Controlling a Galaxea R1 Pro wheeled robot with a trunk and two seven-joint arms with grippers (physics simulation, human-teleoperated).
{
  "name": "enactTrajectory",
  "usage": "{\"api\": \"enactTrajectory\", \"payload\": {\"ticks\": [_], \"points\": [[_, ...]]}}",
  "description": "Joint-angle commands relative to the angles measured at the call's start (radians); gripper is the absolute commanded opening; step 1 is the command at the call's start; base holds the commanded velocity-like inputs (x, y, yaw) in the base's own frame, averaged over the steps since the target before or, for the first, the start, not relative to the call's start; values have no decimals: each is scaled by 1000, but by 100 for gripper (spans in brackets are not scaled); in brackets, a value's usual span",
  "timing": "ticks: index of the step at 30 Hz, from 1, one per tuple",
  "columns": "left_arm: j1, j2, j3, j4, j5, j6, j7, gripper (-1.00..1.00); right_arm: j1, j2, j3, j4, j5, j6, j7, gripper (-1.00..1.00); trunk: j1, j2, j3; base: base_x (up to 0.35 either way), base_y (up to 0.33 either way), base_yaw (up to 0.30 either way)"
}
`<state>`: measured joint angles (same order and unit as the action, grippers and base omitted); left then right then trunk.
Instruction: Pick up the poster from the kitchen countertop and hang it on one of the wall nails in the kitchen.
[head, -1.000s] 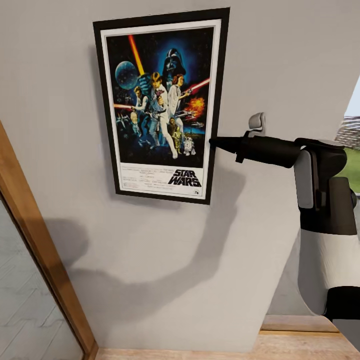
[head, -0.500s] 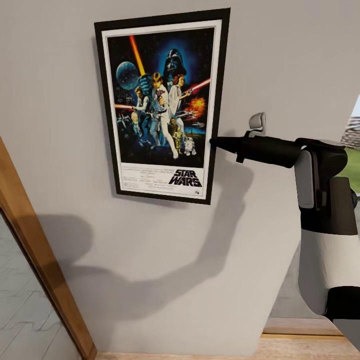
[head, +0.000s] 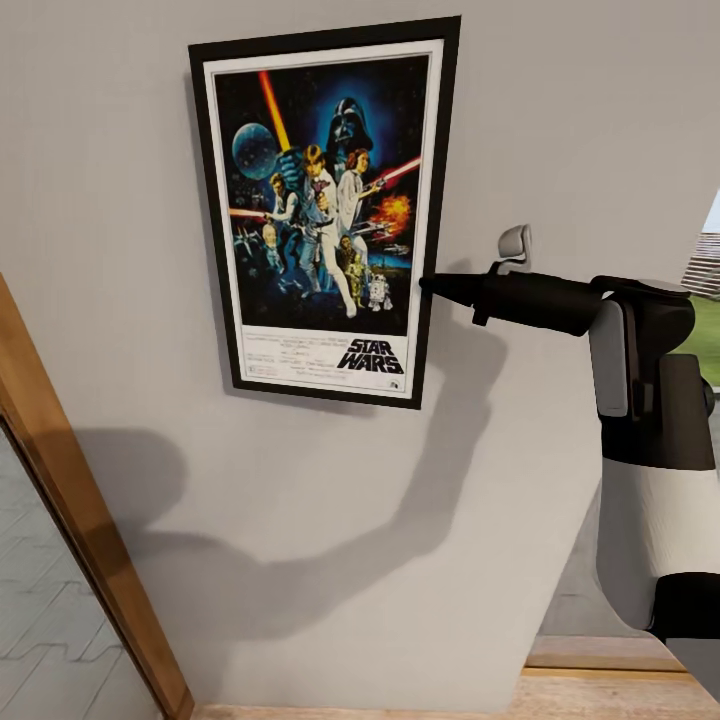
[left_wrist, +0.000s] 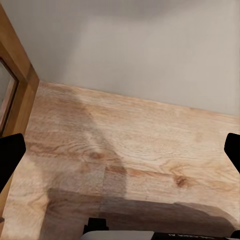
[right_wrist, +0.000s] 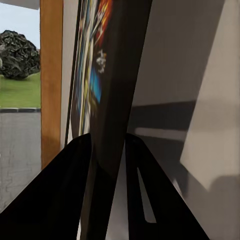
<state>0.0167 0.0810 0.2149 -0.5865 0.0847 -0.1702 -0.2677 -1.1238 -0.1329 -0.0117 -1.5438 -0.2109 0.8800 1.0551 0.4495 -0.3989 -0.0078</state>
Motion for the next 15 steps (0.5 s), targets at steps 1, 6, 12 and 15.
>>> {"api": "enactTrajectory", "payload": {"ticks": [1,6,12,15], "points": [[0,0,2,-1,9,1,-8,100,-1,0,-1,0,-2,5,3,-100,0,-1,-1,0,0,0],[0,11,-2,3,9,2,-8,100,-1,-1,-1,0,-2,5,3,-100,0,-1,-1,62,0,0],[0,30,-5,6,9,2,-8,100,-1,-4,-1,1,-2,5,3,100,0,-1,-1,150,0,0],[0,31,-5,6,10,2,-8,100,-1,-6,-1,0,-2,20,2,100,0,-1,-1,22,0,0]]}}
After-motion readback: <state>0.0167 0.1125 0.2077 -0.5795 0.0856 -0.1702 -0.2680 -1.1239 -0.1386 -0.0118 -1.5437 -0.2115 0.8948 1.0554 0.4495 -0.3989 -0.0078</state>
